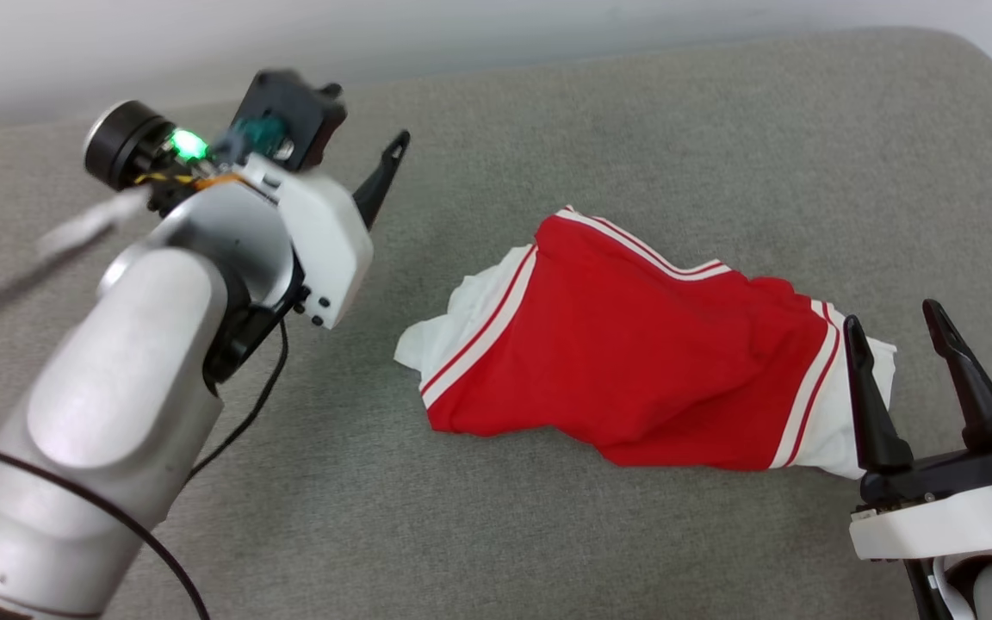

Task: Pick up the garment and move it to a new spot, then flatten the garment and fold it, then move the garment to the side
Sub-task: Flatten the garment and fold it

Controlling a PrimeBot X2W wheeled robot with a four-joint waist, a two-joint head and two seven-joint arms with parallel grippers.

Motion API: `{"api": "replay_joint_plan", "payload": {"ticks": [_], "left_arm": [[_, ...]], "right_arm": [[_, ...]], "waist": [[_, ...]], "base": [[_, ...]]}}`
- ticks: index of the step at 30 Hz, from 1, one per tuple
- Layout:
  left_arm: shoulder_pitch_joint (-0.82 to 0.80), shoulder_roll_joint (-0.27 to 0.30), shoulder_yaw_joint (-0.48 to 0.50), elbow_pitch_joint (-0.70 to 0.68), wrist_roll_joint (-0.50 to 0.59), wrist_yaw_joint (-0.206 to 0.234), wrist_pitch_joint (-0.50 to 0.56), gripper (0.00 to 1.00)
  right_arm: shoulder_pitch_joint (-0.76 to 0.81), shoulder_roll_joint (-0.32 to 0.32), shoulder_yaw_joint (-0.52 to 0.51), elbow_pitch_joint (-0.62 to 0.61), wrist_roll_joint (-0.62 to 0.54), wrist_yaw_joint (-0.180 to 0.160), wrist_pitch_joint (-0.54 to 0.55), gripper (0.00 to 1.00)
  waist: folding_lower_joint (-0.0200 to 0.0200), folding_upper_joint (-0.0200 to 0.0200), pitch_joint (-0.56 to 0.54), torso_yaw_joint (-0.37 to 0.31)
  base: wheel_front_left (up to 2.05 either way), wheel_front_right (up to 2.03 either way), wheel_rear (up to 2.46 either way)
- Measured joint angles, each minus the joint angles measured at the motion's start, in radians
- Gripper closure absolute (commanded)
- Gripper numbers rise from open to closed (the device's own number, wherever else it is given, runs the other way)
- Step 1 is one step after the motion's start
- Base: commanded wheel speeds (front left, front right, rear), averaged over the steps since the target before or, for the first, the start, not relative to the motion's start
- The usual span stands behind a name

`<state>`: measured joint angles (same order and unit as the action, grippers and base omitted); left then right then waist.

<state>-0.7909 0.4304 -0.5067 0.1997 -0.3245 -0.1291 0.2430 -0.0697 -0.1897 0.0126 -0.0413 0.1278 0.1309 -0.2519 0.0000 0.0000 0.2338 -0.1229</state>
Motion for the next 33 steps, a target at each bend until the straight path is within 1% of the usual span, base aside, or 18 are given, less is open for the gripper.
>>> {"api": "replay_joint_plan", "payload": {"ticks": [3,7,9,13,16,20,26,30,31,32,33], "left_arm": [[-0.083,0.045,-0.11,0.005,-0.167,0.0,0.184,0.0],[-0.201,0.105,-0.228,0.002,-0.319,0.0,0.363,0.0],[-0.244,0.129,-0.293,-0.006,-0.374,0.0,0.437,0.0],[-0.331,0.155,-0.399,-0.013,-0.468,0.0,0.554,0.0],[-0.381,0.175,-0.486,-0.006,-0.506,0.0,0.622,0.0],[-0.43,0.188,-0.591,0.009,-0.552,0.0,0.679,0.0],[-0.448,0.19,-0.705,0.058,-0.613,0.0,0.689,0.0],[-0.461,0.201,-0.743,0.055,-0.62,0.0,0.695,0.0],[-0.462,0.205,-0.746,0.052,-0.619,0.0,0.695,0.76],[-0.462,0.206,-0.75,0.05,-0.619,0.0,0.687,1.0],[-0.462,0.207,-0.753,0.05,-0.622,0.0,0.67,1.0]], "right_arm": [[-0.002,0.008,0.009,-0.002,-0.014,0.0,-0.004,0.0],[-0.023,0.013,0.03,-0.003,-0.03,0.0,-0.008,0.0],[-0.044,0.014,0.038,-0.006,-0.032,0.0,-0.009,0.0],[-0.082,0.016,0.053,-0.016,-0.037,0.0,-0.01,0.0],[-0.107,0.02,0.071,-0.02,-0.04,0.0,-0.011,0.0],[-0.136,0.03,0.094,-0.021,-0.043,0.0,-0.011,0.0],[-0.165,0.044,0.118,-0.016,-0.047,0.0,-0.011,0.0],[-0.171,0.049,0.122,-0.013,-0.048,0.0,-0.011,0.0],[-0.171,0.049,0.122,-0.012,-0.049,0.0,-0.011,0.0],[-0.171,0.05,0.121,-0.011,-0.049,0.0,-0.011,0.0],[-0.171,0.051,0.118,-0.008,-0.05,0.0,-0.011,0.0]], "waist": [[0.0,0.0,0.025,-0.011],[0.0,0.0,0.063,-0.029],[0.0,0.0,0.083,-0.039],[0.0,0.0,0.126,-0.059],[0.0,0.0,0.158,-0.077],[0.0001,0.0,0.195,-0.102],[0.0,0.0,0.236,-0.141],[0.0,0.0001,0.249,-0.156],[0.0001,0.0,0.25,-0.157],[0.0001,0.0,0.25,-0.157],[0.0,0.0,0.248,-0.155]], "base": [[0.0,0.0,0.0],[0.0,0.0,0.0],[0.0,0.0,0.0],[0.0,0.0,0.0],[0.0,0.0,0.0],[0.0,0.0,0.0],[0.0,0.0,0.0],[0.0,0.0,0.0],[0.0,0.0,0.0],[0.0,0.0,0.0],[0.0,0.0,0.0]]}}
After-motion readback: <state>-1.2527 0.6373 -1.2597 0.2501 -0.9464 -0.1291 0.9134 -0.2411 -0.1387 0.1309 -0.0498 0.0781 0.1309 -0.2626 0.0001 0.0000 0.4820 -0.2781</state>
